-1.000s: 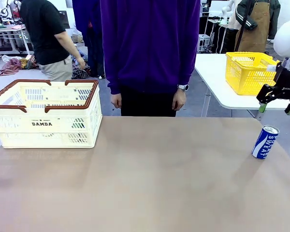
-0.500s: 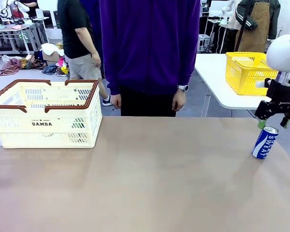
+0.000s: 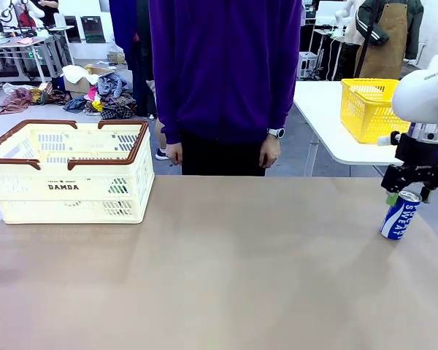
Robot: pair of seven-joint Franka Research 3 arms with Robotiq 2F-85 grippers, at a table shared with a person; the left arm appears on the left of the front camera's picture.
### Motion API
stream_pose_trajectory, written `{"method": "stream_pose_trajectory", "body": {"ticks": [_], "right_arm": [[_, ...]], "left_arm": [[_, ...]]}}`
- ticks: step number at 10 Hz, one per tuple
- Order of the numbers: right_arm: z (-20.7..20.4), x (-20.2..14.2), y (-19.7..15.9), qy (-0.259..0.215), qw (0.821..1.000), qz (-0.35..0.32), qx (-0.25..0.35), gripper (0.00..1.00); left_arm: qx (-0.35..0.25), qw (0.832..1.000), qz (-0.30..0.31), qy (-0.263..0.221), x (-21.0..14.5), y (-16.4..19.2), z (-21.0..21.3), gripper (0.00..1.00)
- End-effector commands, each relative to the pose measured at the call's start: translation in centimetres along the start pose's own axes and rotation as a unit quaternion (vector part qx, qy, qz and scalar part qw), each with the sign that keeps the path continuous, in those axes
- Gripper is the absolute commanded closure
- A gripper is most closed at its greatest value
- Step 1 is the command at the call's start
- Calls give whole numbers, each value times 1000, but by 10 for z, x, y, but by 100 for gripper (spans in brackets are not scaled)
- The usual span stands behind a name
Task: Place the drinks into the Shopping basket.
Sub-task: Pick up one drink and place it into the Shopping basket.
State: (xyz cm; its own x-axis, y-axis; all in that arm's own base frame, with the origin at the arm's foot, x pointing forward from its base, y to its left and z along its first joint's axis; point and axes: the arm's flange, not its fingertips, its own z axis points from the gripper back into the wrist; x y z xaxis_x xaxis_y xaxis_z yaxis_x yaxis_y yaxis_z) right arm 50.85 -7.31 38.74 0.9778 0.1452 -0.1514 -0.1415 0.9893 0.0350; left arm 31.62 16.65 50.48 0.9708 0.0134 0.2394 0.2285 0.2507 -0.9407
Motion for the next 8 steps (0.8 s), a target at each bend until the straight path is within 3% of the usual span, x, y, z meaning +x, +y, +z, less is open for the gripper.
{"method": "stream_pose_trajectory", "body": {"ticks": [1,4,5,6,8], "right_arm": [[-3,2,-1,-2,1000,14,4,0],[-5,3,0,-9,1000,7,10,0],[-6,3,1,-10,1000,4,7,46],[-6,3,1,-8,1000,6,6,100],[-8,2,3,-16,1000,16,-1,100]], "left_arm": [[-2,1000,2,1,-2,-3,-1,0],[-2,1000,2,1,-2,-3,-1,0],[-2,1000,2,1,-2,-3,-1,0],[-2,1000,2,1,-2,-3,-1,0],[-2,1000,2,1,-2,-3,-1,0]]}}
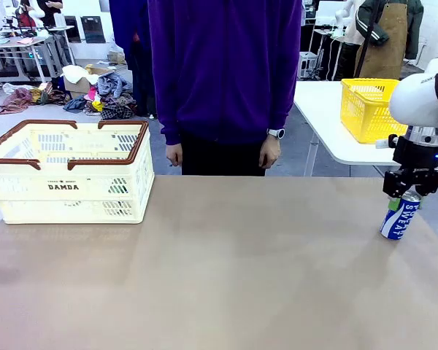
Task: Place the drinks into the Shopping basket.
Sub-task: Pick up one drink and place it into the Shopping basket.
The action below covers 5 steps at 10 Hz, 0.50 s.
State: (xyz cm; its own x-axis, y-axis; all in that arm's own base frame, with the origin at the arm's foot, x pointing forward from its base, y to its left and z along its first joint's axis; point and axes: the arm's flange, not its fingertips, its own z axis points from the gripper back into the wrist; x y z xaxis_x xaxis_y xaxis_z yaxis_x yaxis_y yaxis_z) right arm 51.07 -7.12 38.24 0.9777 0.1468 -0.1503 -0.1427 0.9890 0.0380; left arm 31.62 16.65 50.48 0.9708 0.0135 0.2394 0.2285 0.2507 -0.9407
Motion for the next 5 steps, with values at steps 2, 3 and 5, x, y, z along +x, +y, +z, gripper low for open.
{"method": "stream_pose_trajectory", "body": {"ticks": [2,3,5], "right_arm": [[-3,-2,3,-18,1000,20,-1,100],[-3,-2,3,-17,1000,20,-1,100],[8,-7,9,-20,1000,12,5,100]], "left_arm": [[-2,1000,2,1,-2,-3,-1,0],[-2,1000,2,1,-2,-3,-1,0],[-2,1000,2,1,-2,-3,-1,0]]}}
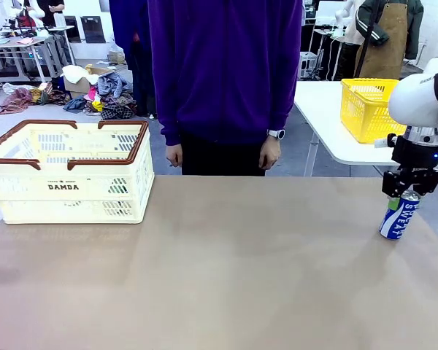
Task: Place the drinks into the Shopping basket.
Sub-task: Pick up one drink and place it into the Shopping basket.
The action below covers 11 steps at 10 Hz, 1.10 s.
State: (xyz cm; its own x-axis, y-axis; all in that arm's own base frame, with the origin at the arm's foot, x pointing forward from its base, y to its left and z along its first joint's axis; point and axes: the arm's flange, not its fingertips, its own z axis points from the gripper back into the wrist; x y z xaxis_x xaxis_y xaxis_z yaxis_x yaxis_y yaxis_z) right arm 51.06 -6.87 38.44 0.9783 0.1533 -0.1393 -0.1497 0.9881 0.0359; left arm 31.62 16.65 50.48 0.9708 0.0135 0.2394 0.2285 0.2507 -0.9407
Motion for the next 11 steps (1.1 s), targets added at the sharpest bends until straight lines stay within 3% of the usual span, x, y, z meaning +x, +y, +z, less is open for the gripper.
{"method": "stream_pose_trajectory", "body": {"ticks": [1,3,6,8,11], "right_arm": [[26,-16,11,-29,999,-3,23,100],[90,-42,34,-48,997,6,57,100],[154,-56,126,-87,992,84,25,100],[157,-52,219,-90,974,207,-1,100],[117,-49,372,-11,926,371,-71,100]], "left_arm": [[-2,1000,2,1,-2,-3,-1,0],[-2,1000,2,1,-2,-3,-1,0],[-2,1000,2,1,-2,-3,-1,0],[-2,1000,2,1,-2,-3,-1,0],[-2,1000,2,1,-2,-3,-1,0]]}}
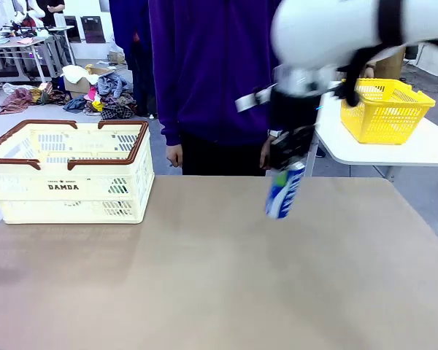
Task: Place the drinks into the Shopping basket.
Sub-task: Pick up one drink and place it into the Shopping basket.
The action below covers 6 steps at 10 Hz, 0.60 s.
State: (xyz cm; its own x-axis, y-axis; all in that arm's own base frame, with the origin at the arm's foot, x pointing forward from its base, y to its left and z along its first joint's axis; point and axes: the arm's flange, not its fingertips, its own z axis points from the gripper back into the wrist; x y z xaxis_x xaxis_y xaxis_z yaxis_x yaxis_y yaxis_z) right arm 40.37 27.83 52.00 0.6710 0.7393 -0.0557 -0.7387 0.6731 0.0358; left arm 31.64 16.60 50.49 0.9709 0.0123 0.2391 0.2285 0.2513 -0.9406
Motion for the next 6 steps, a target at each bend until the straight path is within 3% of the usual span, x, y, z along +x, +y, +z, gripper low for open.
{"method": "stream_pose_trajectory", "body": {"ticks": [1,3,6], "right_arm": [[-23,41,23,25,996,71,-49,100],[-68,62,67,52,987,151,-17,100],[-107,74,94,25,974,215,58,100]], "left_arm": [[-3,1000,2,1,-2,-2,0,0],[-3,1000,2,1,-2,-2,0,0],[-3,1000,2,1,-2,-2,0,0]]}}
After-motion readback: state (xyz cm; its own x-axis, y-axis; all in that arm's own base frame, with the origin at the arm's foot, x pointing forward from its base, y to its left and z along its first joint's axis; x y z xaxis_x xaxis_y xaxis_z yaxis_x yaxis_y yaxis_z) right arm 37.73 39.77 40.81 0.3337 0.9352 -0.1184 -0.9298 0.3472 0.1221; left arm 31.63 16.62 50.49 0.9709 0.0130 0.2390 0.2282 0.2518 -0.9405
